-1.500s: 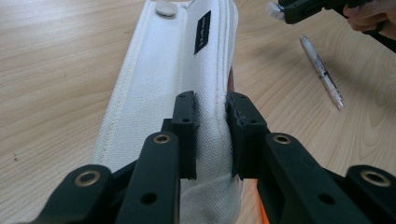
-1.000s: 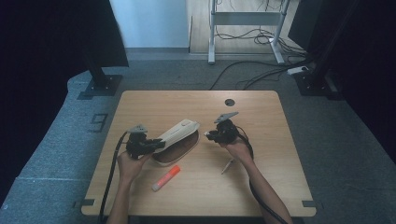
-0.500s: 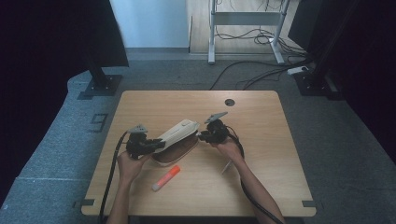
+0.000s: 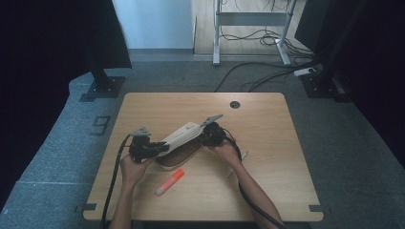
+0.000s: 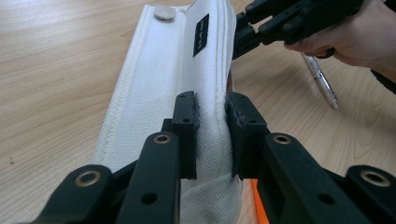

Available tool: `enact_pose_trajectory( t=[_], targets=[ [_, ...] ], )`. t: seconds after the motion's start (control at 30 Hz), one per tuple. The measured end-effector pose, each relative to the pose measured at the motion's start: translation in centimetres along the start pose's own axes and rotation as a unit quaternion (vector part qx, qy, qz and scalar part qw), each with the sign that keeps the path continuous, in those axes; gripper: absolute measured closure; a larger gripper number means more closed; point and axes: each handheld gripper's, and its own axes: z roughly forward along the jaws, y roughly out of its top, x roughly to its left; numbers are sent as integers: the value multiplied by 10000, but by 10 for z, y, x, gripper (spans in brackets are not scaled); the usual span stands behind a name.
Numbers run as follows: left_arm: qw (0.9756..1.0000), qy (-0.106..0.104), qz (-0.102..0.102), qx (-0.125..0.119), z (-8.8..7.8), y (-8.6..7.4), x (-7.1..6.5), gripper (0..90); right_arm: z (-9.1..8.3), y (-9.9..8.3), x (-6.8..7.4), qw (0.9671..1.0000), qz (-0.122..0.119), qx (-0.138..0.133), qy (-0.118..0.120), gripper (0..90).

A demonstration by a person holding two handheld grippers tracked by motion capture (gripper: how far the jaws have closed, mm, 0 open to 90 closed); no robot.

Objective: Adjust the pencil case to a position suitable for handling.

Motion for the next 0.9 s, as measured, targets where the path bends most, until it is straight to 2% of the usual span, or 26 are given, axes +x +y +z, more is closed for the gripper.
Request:
enact_pose_trajectory(
  t=[0.33,0.77,0.9],
  targets=[
    [10000,-44,14,-26,0,0,-1,745,17,4,4,10000,-3,7,-39,714],
    [9999,-120,85,15,2,1,-3,747,29,5,4,9999,-3,12,-116,708],
    [9999,-86,106,47,3,1,-3,748,30,4,3,9999,33,8,-104,657]
  ],
)
